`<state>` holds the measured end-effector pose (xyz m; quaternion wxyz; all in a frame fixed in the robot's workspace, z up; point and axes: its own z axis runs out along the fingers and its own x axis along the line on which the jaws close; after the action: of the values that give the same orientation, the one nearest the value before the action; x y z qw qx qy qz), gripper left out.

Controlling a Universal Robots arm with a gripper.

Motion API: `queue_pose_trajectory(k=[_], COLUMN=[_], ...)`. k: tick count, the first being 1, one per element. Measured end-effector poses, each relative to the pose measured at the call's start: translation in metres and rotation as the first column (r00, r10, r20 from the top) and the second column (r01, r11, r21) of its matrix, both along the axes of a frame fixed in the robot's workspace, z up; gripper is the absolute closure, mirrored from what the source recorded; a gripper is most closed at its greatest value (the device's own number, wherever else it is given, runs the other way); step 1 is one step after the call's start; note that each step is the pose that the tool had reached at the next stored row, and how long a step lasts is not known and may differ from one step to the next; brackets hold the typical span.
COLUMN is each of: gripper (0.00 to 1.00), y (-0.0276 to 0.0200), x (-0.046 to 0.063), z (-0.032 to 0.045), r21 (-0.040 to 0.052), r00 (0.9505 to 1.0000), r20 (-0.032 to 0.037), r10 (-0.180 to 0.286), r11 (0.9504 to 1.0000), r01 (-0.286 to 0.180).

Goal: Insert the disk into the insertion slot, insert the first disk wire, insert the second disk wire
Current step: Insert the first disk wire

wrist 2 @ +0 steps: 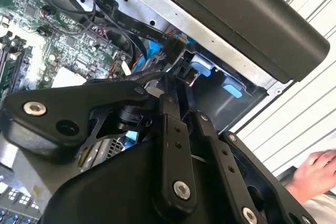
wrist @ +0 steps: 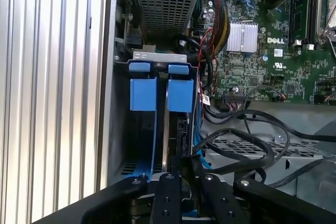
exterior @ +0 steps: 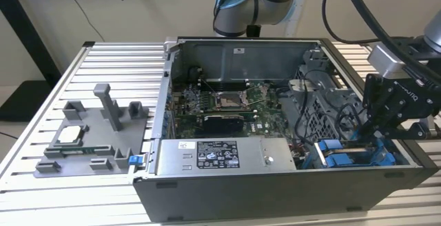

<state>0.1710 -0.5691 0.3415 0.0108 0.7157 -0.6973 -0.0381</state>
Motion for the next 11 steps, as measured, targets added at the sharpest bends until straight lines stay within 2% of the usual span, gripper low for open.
queue_pose_trajectory(k=[3, 8, 11], gripper=[1.00, 1.00, 1.00], y=[0.0000, 0.0000, -0.0001], x=[0.0001, 0.0001, 0.0002], z=[-0.0013, -0.0024, -0.0048], r21=[0.0033, 0.0151, 0.0193], r00=[1.0000, 1.0000, 1.0000], r20=[0.0001, 0.0000, -0.0001], r10=[0.000, 0.000, 0.000], r11=[1.0000, 0.9999, 0.9998], r01=[0.000, 0.000, 0.000])
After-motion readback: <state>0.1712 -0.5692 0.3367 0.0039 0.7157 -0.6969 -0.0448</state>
